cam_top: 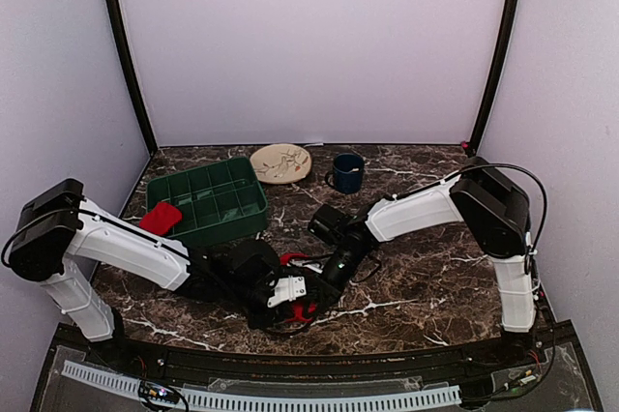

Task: Roll the socks
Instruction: Roll the sock at the center of the board.

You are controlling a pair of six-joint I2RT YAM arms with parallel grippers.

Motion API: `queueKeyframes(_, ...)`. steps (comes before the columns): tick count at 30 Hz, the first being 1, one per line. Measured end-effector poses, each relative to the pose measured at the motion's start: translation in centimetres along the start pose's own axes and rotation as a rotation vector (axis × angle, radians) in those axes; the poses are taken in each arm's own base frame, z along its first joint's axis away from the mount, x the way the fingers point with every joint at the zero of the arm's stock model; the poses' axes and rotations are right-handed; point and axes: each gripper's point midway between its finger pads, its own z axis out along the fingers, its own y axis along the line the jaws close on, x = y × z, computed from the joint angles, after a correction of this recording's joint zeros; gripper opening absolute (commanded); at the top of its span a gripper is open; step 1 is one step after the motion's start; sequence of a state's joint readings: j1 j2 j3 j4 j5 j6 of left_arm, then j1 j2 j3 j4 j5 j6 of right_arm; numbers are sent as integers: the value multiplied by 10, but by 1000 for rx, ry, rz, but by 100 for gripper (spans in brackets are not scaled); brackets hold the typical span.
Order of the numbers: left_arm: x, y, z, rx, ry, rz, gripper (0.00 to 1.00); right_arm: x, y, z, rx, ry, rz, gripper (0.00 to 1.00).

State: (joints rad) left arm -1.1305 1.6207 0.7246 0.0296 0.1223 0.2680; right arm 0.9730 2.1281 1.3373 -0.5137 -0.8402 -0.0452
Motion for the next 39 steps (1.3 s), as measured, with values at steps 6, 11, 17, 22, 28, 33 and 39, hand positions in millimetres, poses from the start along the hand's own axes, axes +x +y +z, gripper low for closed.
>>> queueKeyframes(6,-3,2,3,-1,13,-18,12,1,-1,-1,0,3,6,4)
queueKeyframes(11,-1,6,2,-30,29,-38,30,1,-1,-1,1,3,7,4)
queueKeyframes(17,1,10,-8,-65,46,-53,39,1,-1,-1,2,2,3,4)
queueKeyframes(22,4,10,-10,-66,60,-51,39,1,-1,-1,2,2,1,4)
queueKeyframes(28,7,1,-11,-15,71,-39,39,1,-1,-1,2,2,-2,4)
queueKeyframes(33,6,-7,-11,32,62,-31,42,1,-1,-1,2,2,-5,4)
queueKeyframes(39,5,-8,-12,39,59,-20,43,1,-1,-1,2,2,-14,4)
